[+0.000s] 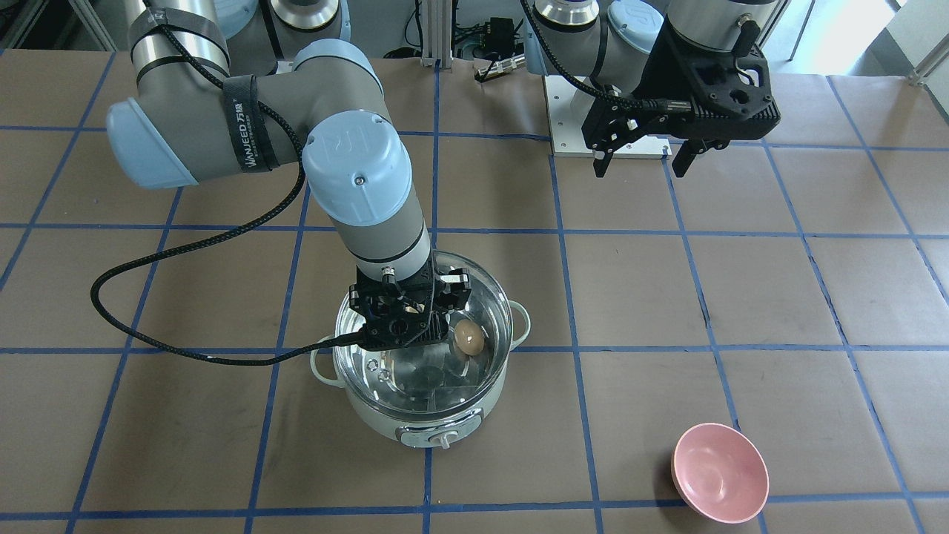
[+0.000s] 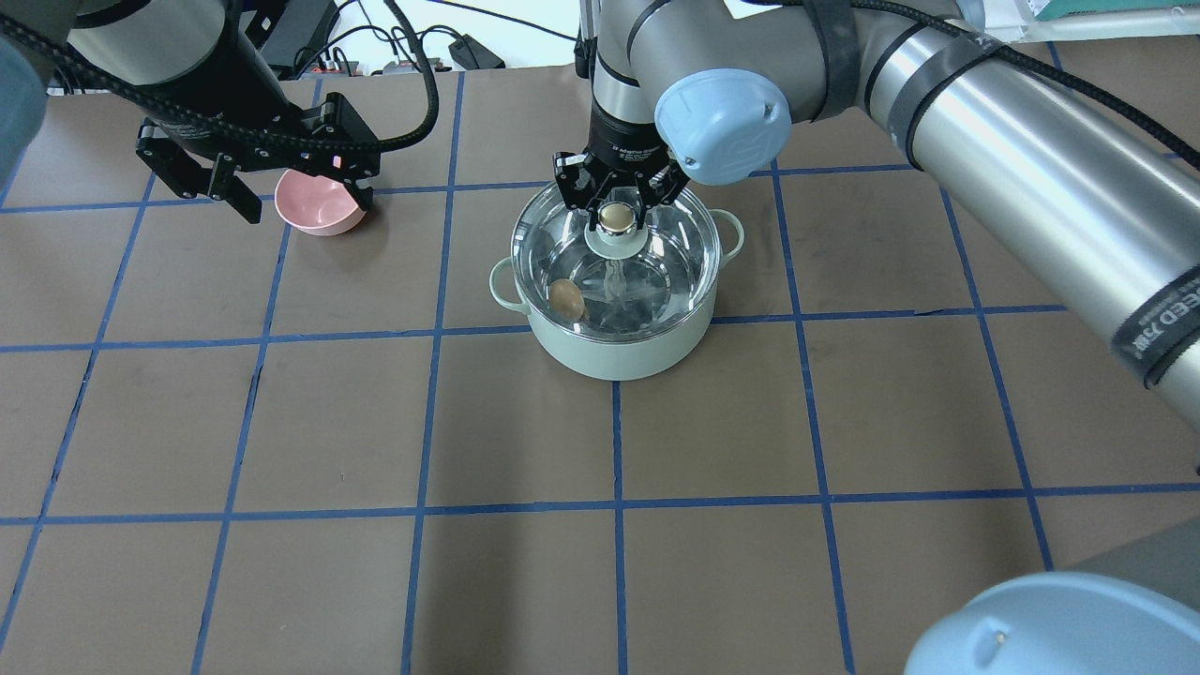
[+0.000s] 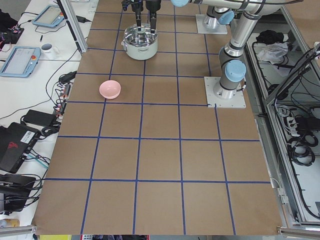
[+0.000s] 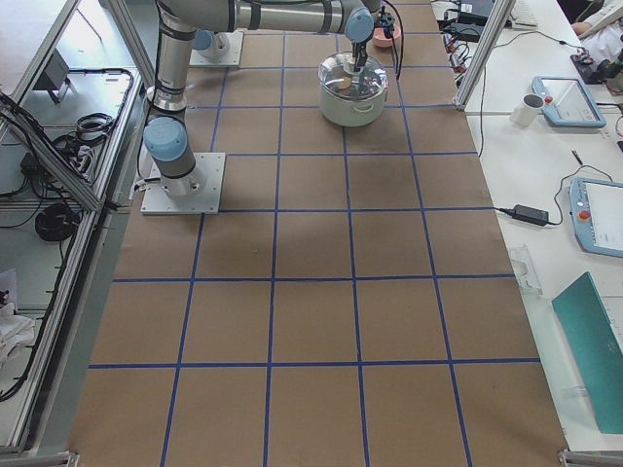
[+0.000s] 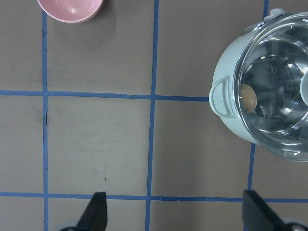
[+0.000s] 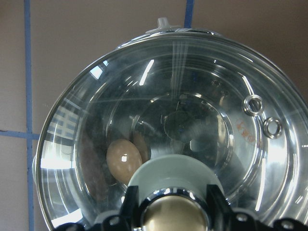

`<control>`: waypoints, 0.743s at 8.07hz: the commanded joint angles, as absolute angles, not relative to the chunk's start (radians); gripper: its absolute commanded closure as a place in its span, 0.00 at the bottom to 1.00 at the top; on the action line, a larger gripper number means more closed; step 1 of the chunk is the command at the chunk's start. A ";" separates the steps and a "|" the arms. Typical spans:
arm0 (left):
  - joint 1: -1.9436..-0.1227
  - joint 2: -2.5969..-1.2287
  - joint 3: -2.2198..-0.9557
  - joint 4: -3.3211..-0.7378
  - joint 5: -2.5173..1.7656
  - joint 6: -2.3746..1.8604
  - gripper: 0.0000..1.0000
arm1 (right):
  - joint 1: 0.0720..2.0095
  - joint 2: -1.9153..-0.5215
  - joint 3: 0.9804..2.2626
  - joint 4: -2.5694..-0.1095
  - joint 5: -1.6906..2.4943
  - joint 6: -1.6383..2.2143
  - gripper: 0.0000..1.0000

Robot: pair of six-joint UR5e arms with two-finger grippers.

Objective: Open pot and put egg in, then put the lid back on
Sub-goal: 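Hold the lid knob with the right gripper and open it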

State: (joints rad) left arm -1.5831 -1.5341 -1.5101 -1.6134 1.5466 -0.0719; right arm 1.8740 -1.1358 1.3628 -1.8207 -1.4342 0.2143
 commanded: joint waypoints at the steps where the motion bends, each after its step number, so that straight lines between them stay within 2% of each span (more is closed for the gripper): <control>1: -1.583 -1.532 -1.511 -1.614 1.546 -0.072 0.00 | 1.875 -1.131 1.364 -1.818 -1.436 0.215 1.00; 6: -1.583 -1.532 -1.511 -1.615 1.548 -0.072 0.00 | 1.875 -1.129 1.371 -1.819 -1.442 0.215 1.00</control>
